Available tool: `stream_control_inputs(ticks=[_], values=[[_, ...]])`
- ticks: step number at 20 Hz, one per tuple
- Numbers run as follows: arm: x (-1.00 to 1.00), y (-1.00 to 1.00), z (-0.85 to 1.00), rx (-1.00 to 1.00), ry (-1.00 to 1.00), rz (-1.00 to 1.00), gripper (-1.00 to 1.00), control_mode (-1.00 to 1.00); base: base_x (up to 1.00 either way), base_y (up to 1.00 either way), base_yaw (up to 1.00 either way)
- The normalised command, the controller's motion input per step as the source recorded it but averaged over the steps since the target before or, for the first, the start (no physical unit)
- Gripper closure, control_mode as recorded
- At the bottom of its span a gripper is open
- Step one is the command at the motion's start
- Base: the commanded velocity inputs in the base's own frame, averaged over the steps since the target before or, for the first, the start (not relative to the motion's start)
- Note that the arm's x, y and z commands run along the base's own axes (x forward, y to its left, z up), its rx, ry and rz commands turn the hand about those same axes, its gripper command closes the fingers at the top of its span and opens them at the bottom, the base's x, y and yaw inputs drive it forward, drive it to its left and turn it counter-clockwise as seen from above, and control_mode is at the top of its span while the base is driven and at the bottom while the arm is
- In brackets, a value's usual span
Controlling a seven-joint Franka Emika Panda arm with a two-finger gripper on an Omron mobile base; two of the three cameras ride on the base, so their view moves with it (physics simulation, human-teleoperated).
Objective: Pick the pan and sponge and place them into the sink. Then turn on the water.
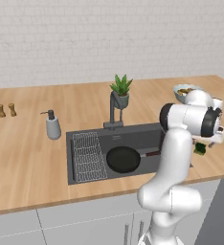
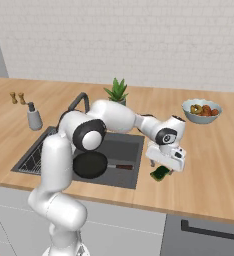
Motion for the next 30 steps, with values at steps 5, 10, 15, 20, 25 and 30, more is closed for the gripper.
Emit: stream_control_inputs(ticks=[5,10,15,20,25,30], values=[[0.01,0.09,-0.25,0.0,0.0,-0.15,-1.0,-1.0,0.0,0.0,0.0],[0.13,0.01,-0.38,0.0,0.0,-0.17,-1.0,-1.0,0.0,0.0,0.0],[0.11,0.0,-0.42,0.0,0.0,-0.14,-1.0,-1.0,0.0,0.0,0.0],[-0.08,0.07,-0.5,0.0,0.0,-0.07,1.0,-1.0,0.0,0.0,0.0],[-0.19,0.24,-0.64,-0.09,0.0,0.0,1.0,-1.0,0.0,0.0,0.0],[-0.02,0.02,-0.05,-0.02,-0.01,0.0,1.0,-1.0,0.0,0.0,0.0]])
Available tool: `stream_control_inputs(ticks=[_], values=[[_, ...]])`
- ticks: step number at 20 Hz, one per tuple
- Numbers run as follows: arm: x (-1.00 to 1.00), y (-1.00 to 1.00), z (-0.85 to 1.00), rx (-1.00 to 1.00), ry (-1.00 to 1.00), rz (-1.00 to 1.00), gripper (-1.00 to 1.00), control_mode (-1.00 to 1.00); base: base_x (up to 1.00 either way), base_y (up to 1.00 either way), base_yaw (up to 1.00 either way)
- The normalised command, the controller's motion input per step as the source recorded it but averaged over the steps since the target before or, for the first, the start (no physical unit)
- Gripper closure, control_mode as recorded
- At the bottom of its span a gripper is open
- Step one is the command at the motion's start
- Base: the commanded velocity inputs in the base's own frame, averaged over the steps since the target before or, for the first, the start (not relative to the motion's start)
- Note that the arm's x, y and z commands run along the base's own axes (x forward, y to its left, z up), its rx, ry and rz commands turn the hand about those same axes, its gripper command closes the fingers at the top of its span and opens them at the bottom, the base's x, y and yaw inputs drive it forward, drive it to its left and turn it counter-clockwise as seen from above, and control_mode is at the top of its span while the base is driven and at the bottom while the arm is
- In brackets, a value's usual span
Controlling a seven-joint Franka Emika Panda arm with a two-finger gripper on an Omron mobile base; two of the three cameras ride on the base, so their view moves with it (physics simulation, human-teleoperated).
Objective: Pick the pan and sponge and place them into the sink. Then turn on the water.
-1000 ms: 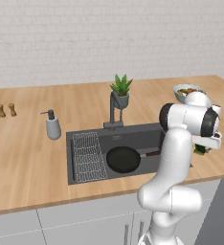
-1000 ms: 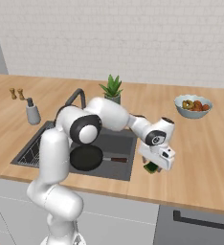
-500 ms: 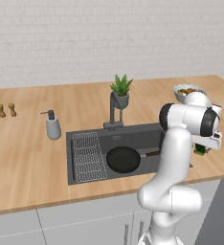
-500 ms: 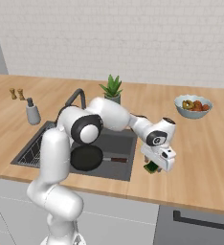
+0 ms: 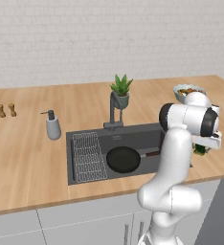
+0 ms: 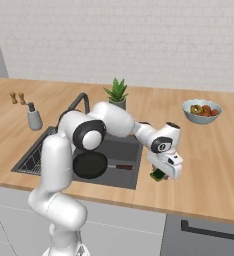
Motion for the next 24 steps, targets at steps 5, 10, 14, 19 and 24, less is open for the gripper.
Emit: stream_control_inputs(ticks=[5,10,14,19,24], values=[[-0.06,0.11,0.27,-0.01,-0.01,0.0,1.0,-1.0,0.0,0.0,0.0],[0.0,0.69,0.71,-0.09,0.0,0.18,1.0,-1.0,0.0,0.0,0.0],[0.0,0.98,0.36,-0.06,0.0,0.31,1.0,-1.0,0.0,0.0,0.0],[0.0,1.0,-0.03,-0.03,0.01,0.32,1.0,-1.0,0.0,0.0,0.0],[0.0,0.95,-0.14,0.0,0.0,0.27,1.0,-1.0,0.0,0.0,0.0]])
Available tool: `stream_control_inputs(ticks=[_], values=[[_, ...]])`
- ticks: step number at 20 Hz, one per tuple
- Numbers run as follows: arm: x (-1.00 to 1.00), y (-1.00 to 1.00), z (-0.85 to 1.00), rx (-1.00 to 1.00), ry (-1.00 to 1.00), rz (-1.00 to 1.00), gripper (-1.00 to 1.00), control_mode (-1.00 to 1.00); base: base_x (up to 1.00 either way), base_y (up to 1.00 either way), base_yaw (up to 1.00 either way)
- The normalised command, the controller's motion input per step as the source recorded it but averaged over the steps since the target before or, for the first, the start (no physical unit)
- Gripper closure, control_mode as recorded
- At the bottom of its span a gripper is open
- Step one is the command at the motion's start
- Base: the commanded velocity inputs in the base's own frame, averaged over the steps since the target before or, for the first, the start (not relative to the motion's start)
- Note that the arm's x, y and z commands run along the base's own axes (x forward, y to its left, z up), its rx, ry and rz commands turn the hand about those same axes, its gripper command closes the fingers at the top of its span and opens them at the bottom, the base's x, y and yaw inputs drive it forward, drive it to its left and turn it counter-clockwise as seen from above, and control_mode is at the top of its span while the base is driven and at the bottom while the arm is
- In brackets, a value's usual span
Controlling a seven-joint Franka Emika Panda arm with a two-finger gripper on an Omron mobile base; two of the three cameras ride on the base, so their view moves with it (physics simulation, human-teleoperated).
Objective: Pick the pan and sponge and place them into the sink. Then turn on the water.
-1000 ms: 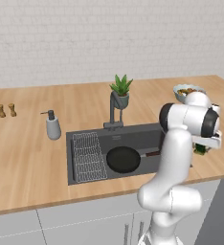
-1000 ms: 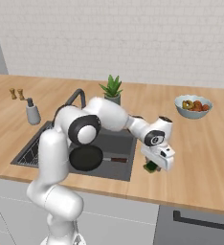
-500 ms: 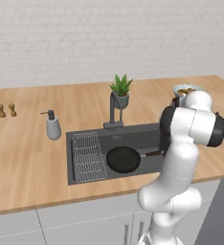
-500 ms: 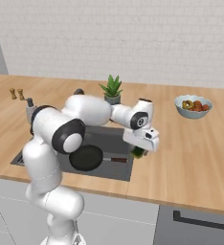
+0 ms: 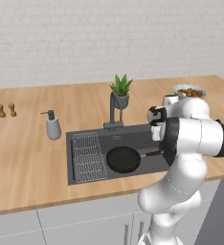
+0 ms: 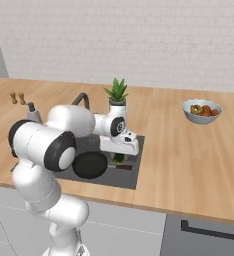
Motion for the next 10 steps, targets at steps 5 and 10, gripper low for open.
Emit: stream_control_inputs(ticks=[5,10], values=[[0.02,0.63,-0.17,0.0,0.0,0.17,1.0,-1.0,0.0,0.0,0.0],[0.16,0.26,-0.56,0.02,0.0,0.06,1.0,-1.0,0.0,0.0,0.0]])
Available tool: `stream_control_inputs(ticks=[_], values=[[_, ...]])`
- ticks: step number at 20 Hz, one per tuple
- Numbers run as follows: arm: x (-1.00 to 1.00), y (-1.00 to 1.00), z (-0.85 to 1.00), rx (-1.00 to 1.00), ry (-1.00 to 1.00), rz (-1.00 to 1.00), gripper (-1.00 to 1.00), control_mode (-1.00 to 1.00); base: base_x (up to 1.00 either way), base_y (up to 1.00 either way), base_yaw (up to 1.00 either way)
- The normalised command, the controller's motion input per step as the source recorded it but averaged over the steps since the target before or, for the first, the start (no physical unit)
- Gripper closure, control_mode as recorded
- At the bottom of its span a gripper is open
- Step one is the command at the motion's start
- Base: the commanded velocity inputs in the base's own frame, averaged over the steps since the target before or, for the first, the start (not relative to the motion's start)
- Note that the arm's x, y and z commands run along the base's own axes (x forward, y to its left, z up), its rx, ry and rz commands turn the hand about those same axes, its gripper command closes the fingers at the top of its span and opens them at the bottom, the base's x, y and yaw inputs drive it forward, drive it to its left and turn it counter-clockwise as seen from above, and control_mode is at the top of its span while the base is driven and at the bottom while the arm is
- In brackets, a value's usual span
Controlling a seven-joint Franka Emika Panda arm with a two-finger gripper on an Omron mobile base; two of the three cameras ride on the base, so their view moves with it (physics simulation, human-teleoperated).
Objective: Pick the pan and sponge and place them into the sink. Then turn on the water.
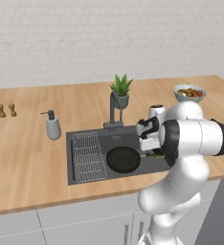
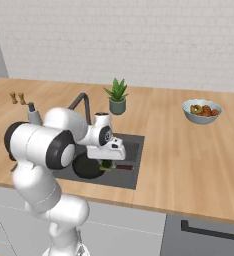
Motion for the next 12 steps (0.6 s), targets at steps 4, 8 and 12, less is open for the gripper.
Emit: stream_control_inputs(ticks=[4,8,12], values=[[0.12,0.1,-0.67,0.06,0.0,0.03,1.0,-1.0,0.0,0.0,0.0],[0.36,0.17,-0.49,0.01,0.01,0.0,1.0,-1.0,0.0,0.0,0.0],[0.32,0.2,-0.48,0.0,0.0,0.0,1.0,-1.0,0.0,0.0,0.0]])
